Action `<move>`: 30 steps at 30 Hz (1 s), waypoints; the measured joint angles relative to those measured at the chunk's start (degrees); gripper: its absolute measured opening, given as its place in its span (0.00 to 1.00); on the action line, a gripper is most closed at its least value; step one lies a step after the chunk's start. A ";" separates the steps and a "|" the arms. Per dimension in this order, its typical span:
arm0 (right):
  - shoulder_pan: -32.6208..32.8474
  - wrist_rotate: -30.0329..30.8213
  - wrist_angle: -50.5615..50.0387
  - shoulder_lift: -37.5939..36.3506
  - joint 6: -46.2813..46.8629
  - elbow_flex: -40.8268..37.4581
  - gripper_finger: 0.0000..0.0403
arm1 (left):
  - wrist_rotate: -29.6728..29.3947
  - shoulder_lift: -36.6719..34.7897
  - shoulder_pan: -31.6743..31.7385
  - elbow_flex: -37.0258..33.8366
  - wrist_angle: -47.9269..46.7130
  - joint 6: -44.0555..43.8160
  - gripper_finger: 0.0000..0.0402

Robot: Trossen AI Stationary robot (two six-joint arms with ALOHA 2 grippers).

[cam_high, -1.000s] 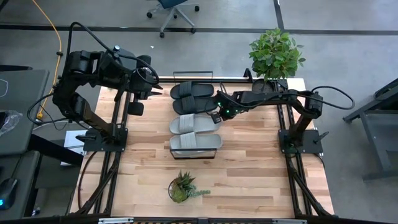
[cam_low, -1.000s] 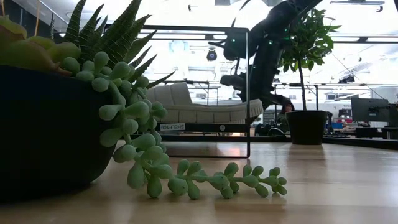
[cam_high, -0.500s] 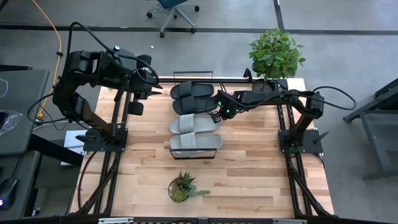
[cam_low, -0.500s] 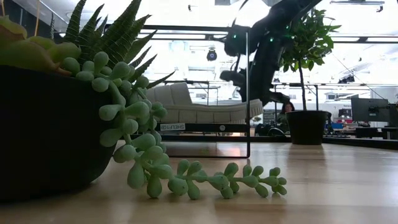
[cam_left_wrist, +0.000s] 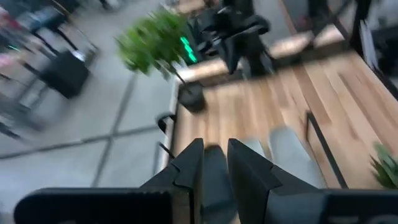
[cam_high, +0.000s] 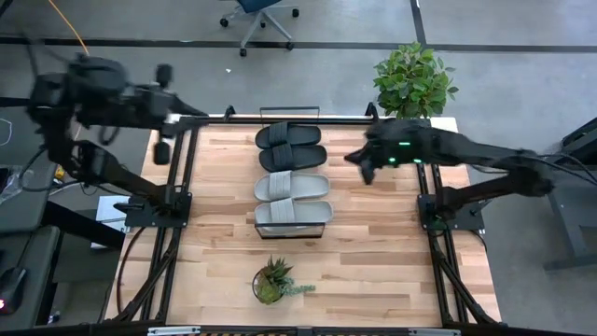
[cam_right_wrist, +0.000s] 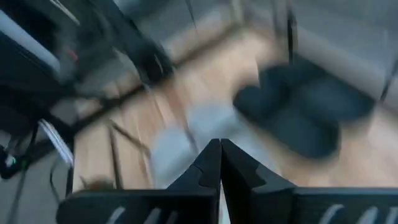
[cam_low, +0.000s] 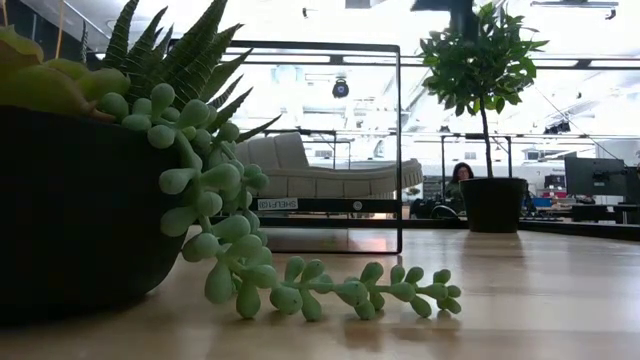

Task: Pick and place slides into the shelf
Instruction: Return to Home Position

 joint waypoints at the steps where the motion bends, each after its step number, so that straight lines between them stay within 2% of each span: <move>1: 0.65 2.00 2.72 -2.43 -3.12 0.00 0.00 | -0.88 -1.00 0.00 -0.02 1.17 -0.08 0.16; 2: 0.79 3.93 5.60 -4.54 -5.95 0.00 0.00 | -1.72 -2.12 0.00 -0.02 3.32 -0.06 0.16; 4: -0.23 4.13 11.25 -8.42 -10.97 0.00 0.00 | -3.51 -4.68 0.00 -0.02 7.44 0.73 0.16; 7: -2.41 -1.06 17.98 -13.21 -14.39 0.00 0.00 | -5.12 -7.66 -0.02 0.04 11.33 6.52 0.16; 10: -3.56 -5.09 18.11 -16.16 -12.91 0.07 0.00 | -5.39 -9.42 -0.02 -1.44 11.32 6.74 0.16; 13: -2.97 -5.90 14.86 -16.59 -11.86 -0.35 0.00 | -5.37 -10.95 -0.02 -8.18 11.45 5.04 0.16; 16: -2.06 -5.97 17.66 -16.99 -9.49 -5.60 0.00 | -4.28 -14.53 -0.02 -19.64 16.45 3.07 0.16; 20: -1.93 -7.10 34.42 -18.72 -2.92 -18.61 0.00 | -2.60 -22.99 -0.02 -39.65 28.99 0.96 0.16; 25: -1.91 -9.42 55.65 -20.54 7.95 -34.29 0.00 | 2.60 -34.65 -0.02 -66.79 55.45 -5.03 0.16; 30: -1.91 -9.77 67.55 -21.73 15.17 -43.32 0.00 | 4.01 -43.56 -0.02 -88.01 74.89 -11.99 0.16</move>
